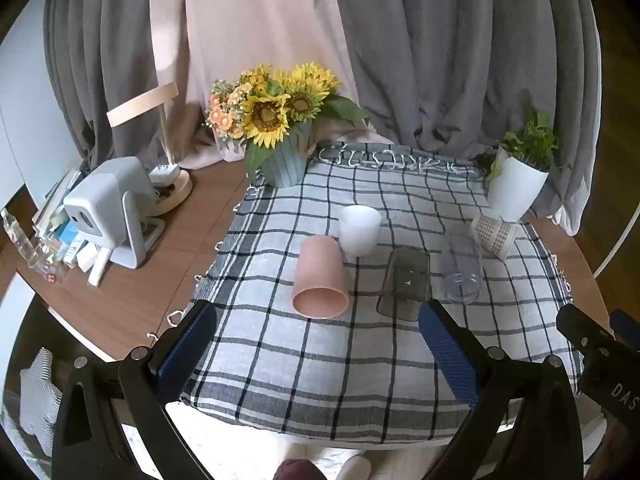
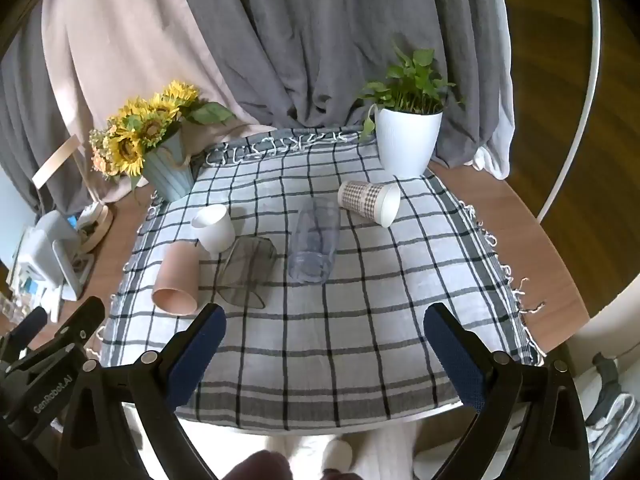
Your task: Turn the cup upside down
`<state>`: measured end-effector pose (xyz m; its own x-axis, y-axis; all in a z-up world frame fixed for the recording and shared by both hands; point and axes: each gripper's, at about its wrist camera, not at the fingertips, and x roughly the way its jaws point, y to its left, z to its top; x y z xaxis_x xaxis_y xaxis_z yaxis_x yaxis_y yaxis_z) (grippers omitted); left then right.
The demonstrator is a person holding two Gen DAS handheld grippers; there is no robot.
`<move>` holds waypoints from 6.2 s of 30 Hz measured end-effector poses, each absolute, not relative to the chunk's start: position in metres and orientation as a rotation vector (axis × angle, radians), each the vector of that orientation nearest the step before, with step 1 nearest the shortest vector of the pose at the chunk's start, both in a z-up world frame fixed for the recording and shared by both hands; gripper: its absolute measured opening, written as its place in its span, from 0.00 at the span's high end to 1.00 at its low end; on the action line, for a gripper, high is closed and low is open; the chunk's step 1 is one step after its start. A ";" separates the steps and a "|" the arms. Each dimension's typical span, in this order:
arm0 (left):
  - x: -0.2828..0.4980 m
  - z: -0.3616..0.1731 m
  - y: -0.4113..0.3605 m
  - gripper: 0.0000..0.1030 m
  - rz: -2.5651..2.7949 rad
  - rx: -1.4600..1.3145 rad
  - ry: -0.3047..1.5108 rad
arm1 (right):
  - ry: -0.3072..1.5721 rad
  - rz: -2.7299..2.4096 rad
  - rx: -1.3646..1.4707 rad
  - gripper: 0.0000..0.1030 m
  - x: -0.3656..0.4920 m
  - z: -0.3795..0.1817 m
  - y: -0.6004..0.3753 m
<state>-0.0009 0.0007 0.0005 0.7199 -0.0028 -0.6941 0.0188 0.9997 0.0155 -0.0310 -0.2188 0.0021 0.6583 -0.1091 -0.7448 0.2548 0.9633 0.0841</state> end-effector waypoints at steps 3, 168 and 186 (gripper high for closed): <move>-0.002 0.001 0.002 0.00 -0.018 0.011 0.762 | 0.837 -0.212 0.179 0.02 -0.031 0.002 -0.220; 0.173 -0.108 0.044 0.00 -0.154 0.168 1.109 | 1.309 -0.163 0.278 0.34 0.187 -0.165 -0.143; 0.120 -0.126 0.053 0.00 -0.064 0.135 1.189 | 1.368 -0.097 0.220 0.34 0.123 -0.172 -0.129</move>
<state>0.1202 0.0529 -0.1257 0.3721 0.0216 -0.9279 0.1207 0.9901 0.0714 0.1231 -0.1292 -0.1721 0.2018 0.0593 -0.9776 0.1968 0.9754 0.0998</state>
